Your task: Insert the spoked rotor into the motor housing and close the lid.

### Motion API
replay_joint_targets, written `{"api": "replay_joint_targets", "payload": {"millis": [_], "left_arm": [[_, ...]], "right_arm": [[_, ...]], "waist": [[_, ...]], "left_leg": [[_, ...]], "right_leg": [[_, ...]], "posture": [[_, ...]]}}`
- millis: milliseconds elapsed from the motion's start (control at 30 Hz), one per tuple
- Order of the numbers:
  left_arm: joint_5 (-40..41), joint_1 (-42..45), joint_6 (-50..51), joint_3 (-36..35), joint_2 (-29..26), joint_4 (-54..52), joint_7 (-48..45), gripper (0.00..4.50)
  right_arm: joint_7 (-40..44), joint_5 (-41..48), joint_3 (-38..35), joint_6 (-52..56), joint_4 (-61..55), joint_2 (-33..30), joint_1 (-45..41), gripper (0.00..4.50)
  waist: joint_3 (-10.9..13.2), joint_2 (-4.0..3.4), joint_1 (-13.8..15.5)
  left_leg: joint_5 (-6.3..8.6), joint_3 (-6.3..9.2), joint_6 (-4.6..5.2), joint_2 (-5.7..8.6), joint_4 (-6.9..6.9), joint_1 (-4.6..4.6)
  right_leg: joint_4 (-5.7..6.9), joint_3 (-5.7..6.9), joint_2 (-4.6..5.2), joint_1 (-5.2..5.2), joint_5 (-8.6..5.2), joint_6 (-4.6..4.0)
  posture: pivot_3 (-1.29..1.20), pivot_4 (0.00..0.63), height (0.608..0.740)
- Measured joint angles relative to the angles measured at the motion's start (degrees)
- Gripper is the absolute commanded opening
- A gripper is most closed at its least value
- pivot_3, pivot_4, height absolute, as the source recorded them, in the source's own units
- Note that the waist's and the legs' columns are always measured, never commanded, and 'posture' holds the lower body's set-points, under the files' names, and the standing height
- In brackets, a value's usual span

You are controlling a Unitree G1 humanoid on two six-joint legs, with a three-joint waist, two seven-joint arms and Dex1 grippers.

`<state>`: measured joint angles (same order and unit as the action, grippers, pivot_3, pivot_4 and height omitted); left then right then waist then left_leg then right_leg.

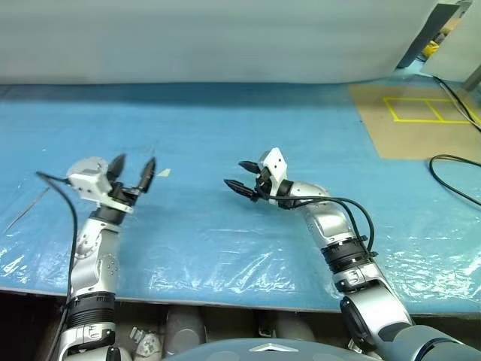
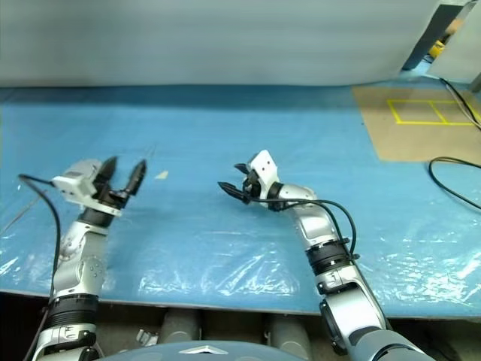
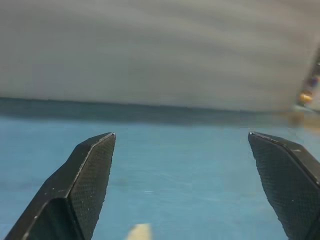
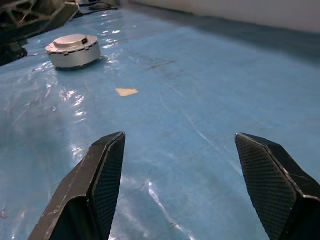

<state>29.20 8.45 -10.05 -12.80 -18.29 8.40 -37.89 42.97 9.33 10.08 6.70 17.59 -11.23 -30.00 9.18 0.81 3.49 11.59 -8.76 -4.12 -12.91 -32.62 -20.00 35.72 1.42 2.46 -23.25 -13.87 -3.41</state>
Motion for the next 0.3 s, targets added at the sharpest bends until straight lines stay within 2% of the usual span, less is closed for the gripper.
{"api": "replay_joint_targets", "payload": {"millis": [167,267,300], "left_arm": [[-0.6,-2.19,2.54,4.36,-4.2,-2.27,-8.64,4.48],[-0.72,-2.51,2.88,4.55,-4.51,-2.16,-10.57,4.5],[-0.93,-2.4,2.8,4.5,-4.47,-2.07,-10.56,4.5]], "right_arm": [[-0.55,-0.33,-1.34,-2.58,1.51,-0.61,0.33,3.63],[-0.54,-0.34,-2.15,-3.29,2.64,-1.0,0.98,4.49],[-0.51,-0.35,-2.15,-3.8,2.64,-1.04,1.08,4.49]], "waist": [[0.0,-0.01,-1.04],[0.01,-0.03,-1.0],[0.02,-0.03,-1.0]], "left_leg": [[0.0,0.0,-0.01,0.06,0.16,-0.01],[0.0,0.01,0.0,0.07,0.24,-0.03],[0.0,0.01,0.0,0.07,0.25,-0.03]], "right_leg": [[-0.06,-0.04,-0.02,-0.02,0.1,0.17],[-0.06,-0.03,-0.03,-0.07,0.12,0.2],[-0.06,-0.03,-0.03,-0.07,0.13,0.21]], "posture": [[0.0,0.15,0.74],[0.0,0.15,0.74],[0.0,0.15,0.74]]}}
